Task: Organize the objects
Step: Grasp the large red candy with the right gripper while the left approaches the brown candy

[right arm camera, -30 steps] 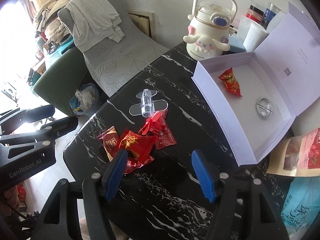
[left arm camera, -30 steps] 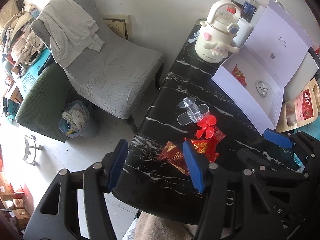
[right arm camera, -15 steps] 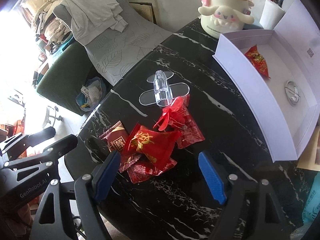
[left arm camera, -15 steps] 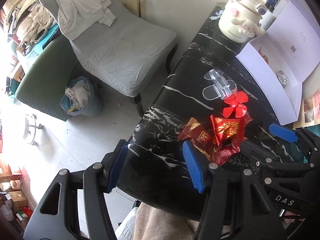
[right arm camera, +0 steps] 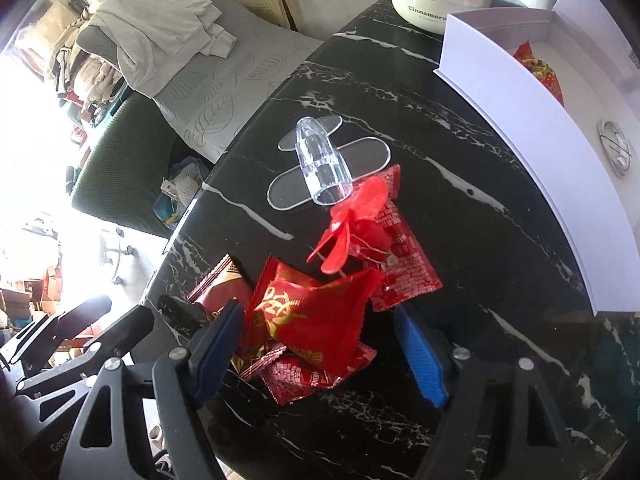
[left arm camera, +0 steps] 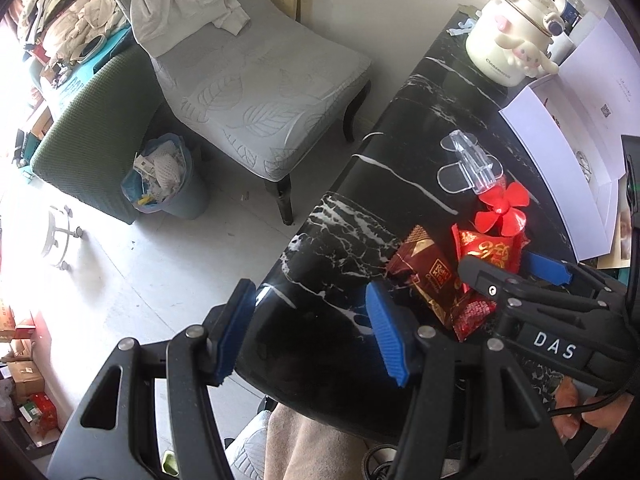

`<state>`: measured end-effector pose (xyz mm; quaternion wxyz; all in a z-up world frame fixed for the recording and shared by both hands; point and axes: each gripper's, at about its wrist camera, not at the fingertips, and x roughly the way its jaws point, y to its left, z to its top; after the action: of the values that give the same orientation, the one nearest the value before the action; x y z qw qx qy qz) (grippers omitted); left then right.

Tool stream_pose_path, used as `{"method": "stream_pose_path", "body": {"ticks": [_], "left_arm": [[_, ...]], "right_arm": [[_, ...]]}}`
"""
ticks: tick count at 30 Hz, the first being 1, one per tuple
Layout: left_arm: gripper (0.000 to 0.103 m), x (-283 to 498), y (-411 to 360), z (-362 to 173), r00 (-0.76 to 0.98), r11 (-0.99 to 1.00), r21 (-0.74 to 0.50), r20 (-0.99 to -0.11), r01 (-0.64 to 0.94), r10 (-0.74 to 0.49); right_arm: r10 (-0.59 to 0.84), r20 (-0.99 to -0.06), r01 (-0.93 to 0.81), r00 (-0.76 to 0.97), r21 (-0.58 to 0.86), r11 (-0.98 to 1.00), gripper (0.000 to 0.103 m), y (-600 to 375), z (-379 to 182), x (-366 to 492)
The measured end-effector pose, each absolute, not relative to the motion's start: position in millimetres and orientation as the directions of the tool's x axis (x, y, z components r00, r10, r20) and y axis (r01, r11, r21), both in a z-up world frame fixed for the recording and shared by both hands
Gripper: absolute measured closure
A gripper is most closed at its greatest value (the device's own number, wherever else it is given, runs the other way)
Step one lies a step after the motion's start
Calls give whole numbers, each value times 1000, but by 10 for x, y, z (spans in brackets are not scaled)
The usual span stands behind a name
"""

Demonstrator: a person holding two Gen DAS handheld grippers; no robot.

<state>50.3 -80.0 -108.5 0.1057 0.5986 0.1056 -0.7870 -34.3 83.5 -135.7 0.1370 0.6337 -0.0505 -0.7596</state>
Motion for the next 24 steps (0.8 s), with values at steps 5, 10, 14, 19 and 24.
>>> {"method": "stream_pose_path", "body": {"ticks": [5,10,14,19,24], "left_arm": [[47,439,-738,-1120,-262,-960,-60,-965,275,-15],[47,372,-639,-1129,-264,-963,-86,-964,255,17],[47,319,-547,-1139,-261,-966,-110,-964,234,47],[47,238,-411,-1202,-238,-965,-156,-966,213,104],[47,150,-277,-1284,-215,-961,-188,-966,205,143]], "right_arm": [[-282,-945,141,-163,261,-955,56,936,-1354,-345],[-281,-945,121,-167,263,-957,58,1080,-1353,-322],[-269,-948,110,-171,253,-961,58,1214,-1350,-290],[-252,-950,102,-183,237,-966,58,1359,-1329,-243],[-247,-951,86,-188,235,-968,58,1468,-1334,-214]]}}
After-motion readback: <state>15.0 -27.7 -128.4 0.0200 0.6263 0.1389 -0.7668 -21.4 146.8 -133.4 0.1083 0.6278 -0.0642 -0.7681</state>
